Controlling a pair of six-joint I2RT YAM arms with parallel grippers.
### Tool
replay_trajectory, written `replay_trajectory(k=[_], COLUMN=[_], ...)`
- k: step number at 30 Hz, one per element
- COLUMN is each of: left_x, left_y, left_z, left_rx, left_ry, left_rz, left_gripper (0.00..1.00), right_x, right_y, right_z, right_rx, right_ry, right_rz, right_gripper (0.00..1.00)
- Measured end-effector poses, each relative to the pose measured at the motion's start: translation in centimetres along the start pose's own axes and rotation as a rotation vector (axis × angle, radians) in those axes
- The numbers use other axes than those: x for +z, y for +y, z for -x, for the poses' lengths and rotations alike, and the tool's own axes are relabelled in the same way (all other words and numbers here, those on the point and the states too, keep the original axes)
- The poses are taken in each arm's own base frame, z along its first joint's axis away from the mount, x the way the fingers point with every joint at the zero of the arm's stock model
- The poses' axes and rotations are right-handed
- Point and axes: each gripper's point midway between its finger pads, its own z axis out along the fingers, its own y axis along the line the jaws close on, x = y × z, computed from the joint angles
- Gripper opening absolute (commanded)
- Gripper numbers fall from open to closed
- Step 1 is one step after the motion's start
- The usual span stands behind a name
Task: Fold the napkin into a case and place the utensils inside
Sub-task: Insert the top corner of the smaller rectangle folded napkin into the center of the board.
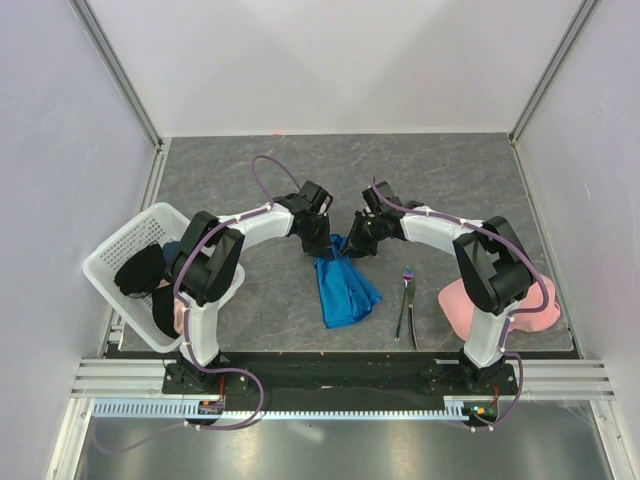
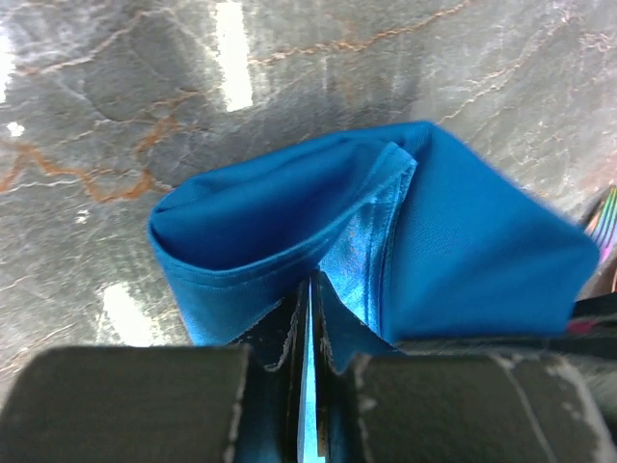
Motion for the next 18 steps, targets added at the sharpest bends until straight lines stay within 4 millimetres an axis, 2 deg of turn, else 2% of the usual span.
replay_trajectory(k=[8, 13, 18], left_x=[0.2, 0.2, -0.3], left_y=[-0.3, -0.4, -0.4], left_z=[-0.2, -0.2, -0.4], left_rx=[0.002, -0.003, -0.005], left_ry=[0.005, 0.012, 0.017], left_rz=[-0.034, -0.052, -0.053], left_gripper=[0.08, 0.09, 0.11], right_x=[1.8, 2.8, 3.1], right_y=[0.8, 0.0, -0.6], right_z=[-1.6, -1.7, -1.7], right_rx=[0.066, 0.093, 0.099], right_ry=[-0.03, -0.064, -0.081], right_rz=[-0.062, -0.115, -0.139], right_gripper=[0.0, 0.0, 0.0])
